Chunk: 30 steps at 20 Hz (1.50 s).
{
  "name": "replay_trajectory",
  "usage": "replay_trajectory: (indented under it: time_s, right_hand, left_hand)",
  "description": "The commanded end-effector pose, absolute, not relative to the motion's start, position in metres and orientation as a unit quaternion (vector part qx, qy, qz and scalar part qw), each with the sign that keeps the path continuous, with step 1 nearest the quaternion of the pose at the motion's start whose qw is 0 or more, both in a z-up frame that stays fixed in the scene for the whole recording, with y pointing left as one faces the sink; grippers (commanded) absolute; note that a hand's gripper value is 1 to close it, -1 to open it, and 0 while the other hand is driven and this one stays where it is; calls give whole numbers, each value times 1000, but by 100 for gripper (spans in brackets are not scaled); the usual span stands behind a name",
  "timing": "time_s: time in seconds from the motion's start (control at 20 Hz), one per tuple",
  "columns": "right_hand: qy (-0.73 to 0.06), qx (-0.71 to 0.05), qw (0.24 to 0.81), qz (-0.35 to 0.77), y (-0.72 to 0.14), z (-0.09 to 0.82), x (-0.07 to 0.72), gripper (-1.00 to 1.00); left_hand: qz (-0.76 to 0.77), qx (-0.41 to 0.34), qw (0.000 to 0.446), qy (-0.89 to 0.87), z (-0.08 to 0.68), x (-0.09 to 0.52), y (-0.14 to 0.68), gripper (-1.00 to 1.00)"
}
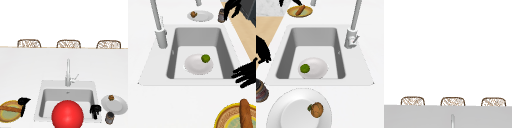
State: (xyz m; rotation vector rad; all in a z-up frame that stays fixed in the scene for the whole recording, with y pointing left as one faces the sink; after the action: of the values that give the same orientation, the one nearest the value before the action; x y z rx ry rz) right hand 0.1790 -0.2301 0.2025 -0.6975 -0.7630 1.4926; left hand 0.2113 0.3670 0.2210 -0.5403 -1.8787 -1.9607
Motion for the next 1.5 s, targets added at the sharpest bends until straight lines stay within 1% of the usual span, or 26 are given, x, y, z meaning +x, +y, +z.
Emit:
replay_trajectory:
  time_s: [0.0, 0.3, 0.45, 0.8, 0.85, 1.05, 1.25, 1.35, 1.45]
  right_hand:
    - [-331, -303, 615, 648, -230, 202, 179, 0]
    - [-331, -303, 616, 648, -230, 202, 179, 0]
    - [-331, -303, 616, 648, -230, 202, 179, 0]
    - [-331, -303, 616, 648, -230, 202, 179, 0]
    - [-331, -303, 616, 648, -230, 202, 179, 0]
    - [-331, -303, 616, 648, -230, 202, 179, 0]
    - [-331, -303, 616, 648, -230, 202, 179, 0]
    - [-331, -303, 616, 648, -230, 202, 179, 0]
    - [-331, -303, 616, 648, -230, 202, 179, 0]
  left_hand:
    - [-689, -192, 188, -673, 220, 211, 397, -100]
    - [-687, -193, 185, -676, 215, 211, 446, -100]
    - [-679, -197, 180, -683, 201, 214, 468, -100]
    - [-687, -191, 204, -670, 162, 235, 498, -100]
    - [-685, -202, 218, -665, 158, 242, 498, -100]
    - [-679, -238, 231, -655, 145, 261, 514, -100]
    - [-670, -261, 254, -647, 132, 275, 528, -100]
    - [-673, -242, 241, -656, 118, 269, 537, -100]
    - [-676, -227, 238, -659, 108, 270, 540, -100]
